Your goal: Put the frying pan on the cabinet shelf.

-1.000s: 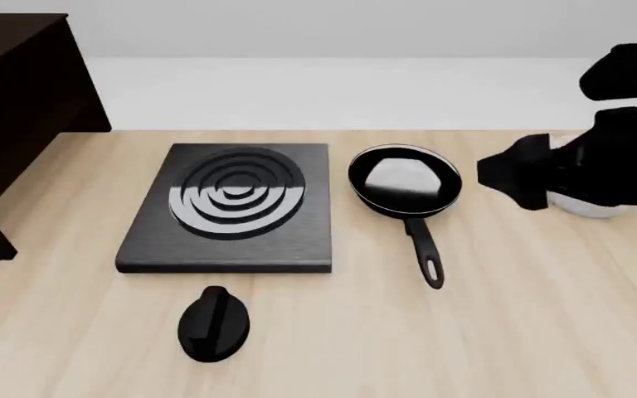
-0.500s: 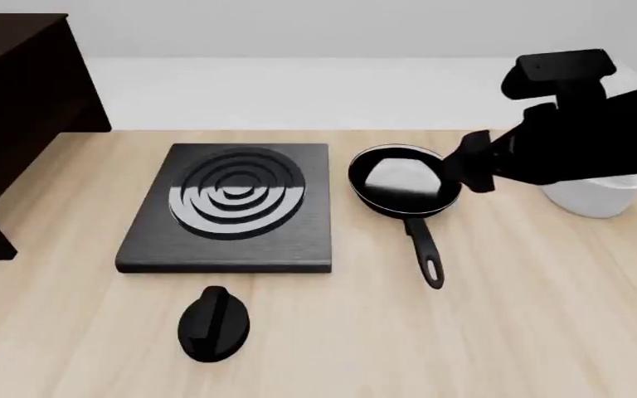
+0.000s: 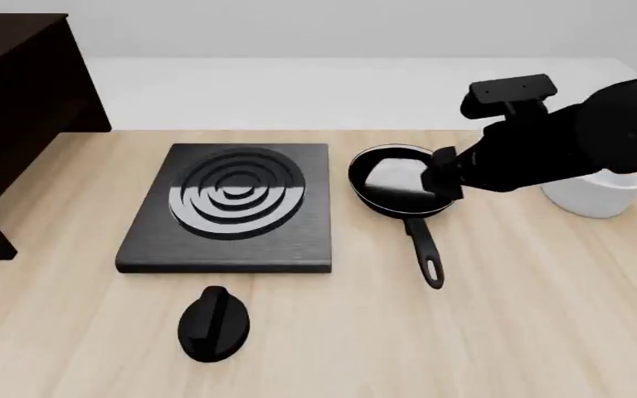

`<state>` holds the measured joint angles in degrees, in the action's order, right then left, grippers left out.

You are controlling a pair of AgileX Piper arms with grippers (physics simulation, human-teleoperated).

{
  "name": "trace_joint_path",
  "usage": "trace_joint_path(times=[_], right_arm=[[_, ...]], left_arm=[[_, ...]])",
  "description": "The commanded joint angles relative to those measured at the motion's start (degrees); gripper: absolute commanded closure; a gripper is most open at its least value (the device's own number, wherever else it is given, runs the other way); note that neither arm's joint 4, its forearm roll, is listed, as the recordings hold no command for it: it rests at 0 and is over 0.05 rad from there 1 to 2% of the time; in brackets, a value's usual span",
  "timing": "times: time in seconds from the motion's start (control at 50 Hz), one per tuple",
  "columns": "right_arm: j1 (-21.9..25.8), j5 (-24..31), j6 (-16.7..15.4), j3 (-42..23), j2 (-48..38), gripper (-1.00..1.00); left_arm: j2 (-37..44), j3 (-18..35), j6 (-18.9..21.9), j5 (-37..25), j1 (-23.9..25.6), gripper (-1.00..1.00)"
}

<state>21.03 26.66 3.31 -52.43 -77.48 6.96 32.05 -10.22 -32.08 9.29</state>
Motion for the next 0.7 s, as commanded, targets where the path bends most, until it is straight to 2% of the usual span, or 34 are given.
trace_joint_path(times=[0.02, 0.14, 0.18, 0.24, 0.34, 0.38, 0.48, 0.7], right_arm=[[0.3, -2.4, 1.2, 0.3, -3.4, -1.00], [1.4, -4.0, 1.4, 1.6, -4.3, -1.00], [1.4, -5.0, 3.3, 2.0, -4.3, -1.00], [1.1, -5.7, 1.9, 2.3, -5.1, -1.00], [1.4, -6.8, 2.3, 3.2, -6.3, -1.00], [1.7, -6.6, 3.4, 2.6, -6.1, -1.00], [1.2, -6.9, 3.0, 2.8, -7.3, -1.00], [0.9, -12.8, 3.7, 7.6, -11.1, -1.00]], left_arm=[[-0.2, -0.3, 0.5, 0.0, -0.2, -1.00], [-0.1, 0.0, 1.2, -0.2, -0.1, -1.00], [-0.1, 0.0, 1.2, -0.2, 0.1, -1.00], [-0.3, 0.0, 1.2, -0.3, 0.2, -1.00], [-0.4, -0.4, 1.2, -0.2, 0.5, -1.00], [-0.5, -0.4, 1.3, -0.3, 0.7, -1.00], [-0.6, -0.4, -0.9, -0.5, 1.2, -1.00], [-0.7, -0.4, -1.4, -0.6, 1.4, -1.00]])
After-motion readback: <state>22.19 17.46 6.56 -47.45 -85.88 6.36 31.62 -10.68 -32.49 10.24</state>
